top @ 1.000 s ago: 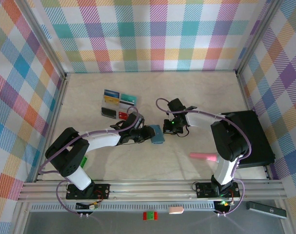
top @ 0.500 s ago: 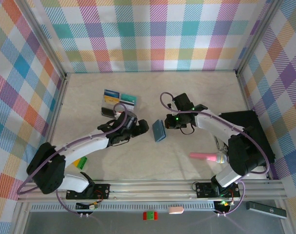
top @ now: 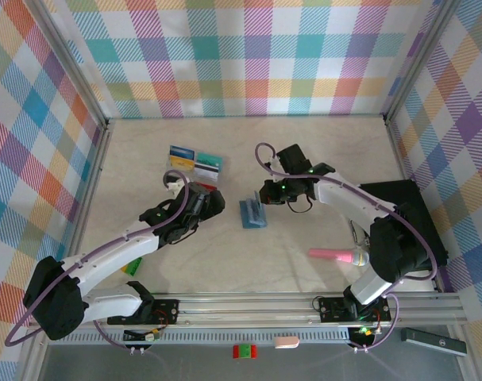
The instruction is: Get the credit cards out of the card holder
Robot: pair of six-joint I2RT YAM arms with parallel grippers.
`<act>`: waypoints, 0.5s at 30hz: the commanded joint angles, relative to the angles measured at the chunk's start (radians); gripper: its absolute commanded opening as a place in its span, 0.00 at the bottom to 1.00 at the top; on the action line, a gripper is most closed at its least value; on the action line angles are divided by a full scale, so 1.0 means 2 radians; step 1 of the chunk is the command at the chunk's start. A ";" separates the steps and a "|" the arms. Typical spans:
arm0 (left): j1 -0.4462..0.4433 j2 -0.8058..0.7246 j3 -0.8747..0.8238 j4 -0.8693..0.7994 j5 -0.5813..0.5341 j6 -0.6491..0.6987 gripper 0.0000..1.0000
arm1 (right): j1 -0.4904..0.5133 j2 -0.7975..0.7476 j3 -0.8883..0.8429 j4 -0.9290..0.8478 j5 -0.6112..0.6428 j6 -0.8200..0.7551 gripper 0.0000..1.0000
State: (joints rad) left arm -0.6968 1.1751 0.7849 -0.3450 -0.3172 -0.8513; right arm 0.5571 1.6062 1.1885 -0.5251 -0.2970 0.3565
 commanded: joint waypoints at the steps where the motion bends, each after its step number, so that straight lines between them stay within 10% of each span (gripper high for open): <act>1: 0.006 0.006 -0.006 0.009 0.014 0.003 1.00 | 0.003 0.018 0.020 -0.018 0.013 -0.021 0.04; 15: 0.005 0.129 0.047 0.103 0.194 0.048 0.71 | -0.034 0.034 -0.006 -0.040 0.114 -0.005 0.04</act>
State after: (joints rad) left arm -0.6956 1.3949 0.8368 -0.2165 -0.0502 -0.7807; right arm 0.5144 1.6676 1.2064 -0.5709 -0.1425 0.3279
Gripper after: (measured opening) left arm 0.734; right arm 0.049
